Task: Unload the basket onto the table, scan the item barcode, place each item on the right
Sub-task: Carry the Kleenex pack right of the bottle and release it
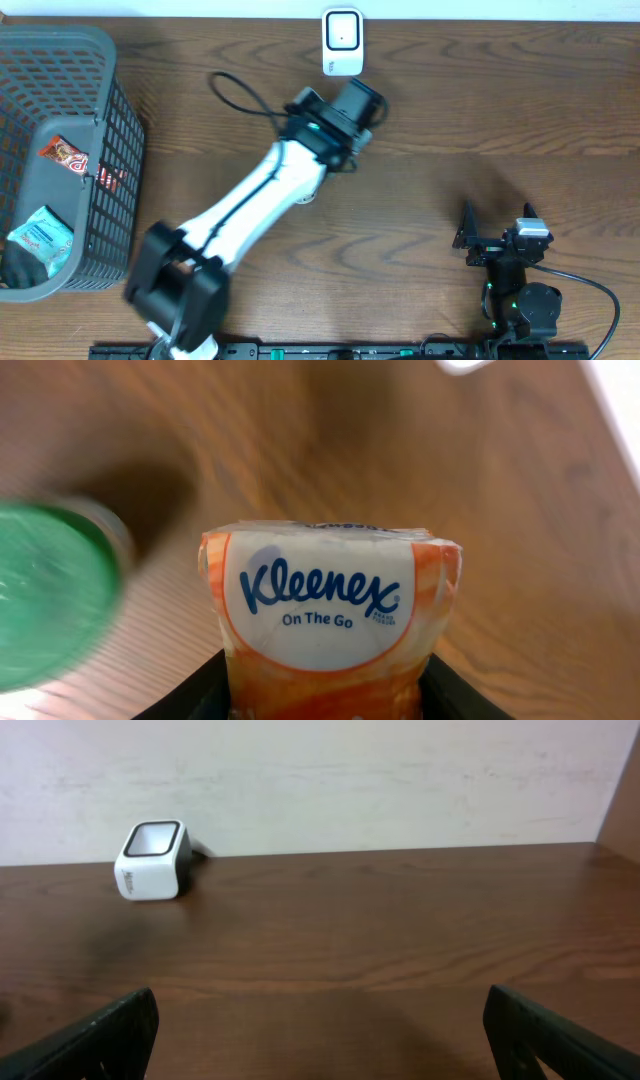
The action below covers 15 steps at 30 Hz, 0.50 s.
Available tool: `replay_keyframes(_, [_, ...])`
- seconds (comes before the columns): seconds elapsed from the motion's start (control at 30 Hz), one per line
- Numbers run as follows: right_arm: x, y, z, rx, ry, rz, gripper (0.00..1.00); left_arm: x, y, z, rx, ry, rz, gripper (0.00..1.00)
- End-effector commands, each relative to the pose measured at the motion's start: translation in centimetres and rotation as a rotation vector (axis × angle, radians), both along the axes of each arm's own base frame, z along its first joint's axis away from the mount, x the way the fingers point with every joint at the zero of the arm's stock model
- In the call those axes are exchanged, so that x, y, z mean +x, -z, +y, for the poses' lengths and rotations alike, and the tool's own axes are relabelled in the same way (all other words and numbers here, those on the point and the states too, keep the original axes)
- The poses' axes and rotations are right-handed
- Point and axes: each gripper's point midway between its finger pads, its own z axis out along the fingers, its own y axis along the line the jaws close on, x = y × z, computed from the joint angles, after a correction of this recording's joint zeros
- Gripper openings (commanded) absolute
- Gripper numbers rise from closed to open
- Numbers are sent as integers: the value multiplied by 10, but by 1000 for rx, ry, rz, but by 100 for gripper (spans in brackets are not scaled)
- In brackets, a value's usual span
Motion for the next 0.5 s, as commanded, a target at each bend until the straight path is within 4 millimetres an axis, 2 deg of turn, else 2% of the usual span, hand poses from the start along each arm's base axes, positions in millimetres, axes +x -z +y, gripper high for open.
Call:
replay_keyframes(0.0, [0,0,0,-5,0,-2,99,-3,27,-20,-48,-122,40,47])
replay_keyframes(0.27, [0,0,0,-5,0,-2,99,-22,102,-36,-89,-318,233,47])
replay_keyframes(0.37, [0,0,0,-5,0,-2,99,-27,117,-38,-100,-363,275,47])
replay_keyframes(0.47, [0,0,0,-5,0,-2,99,-28,119,-38,-100,-376,281,47])
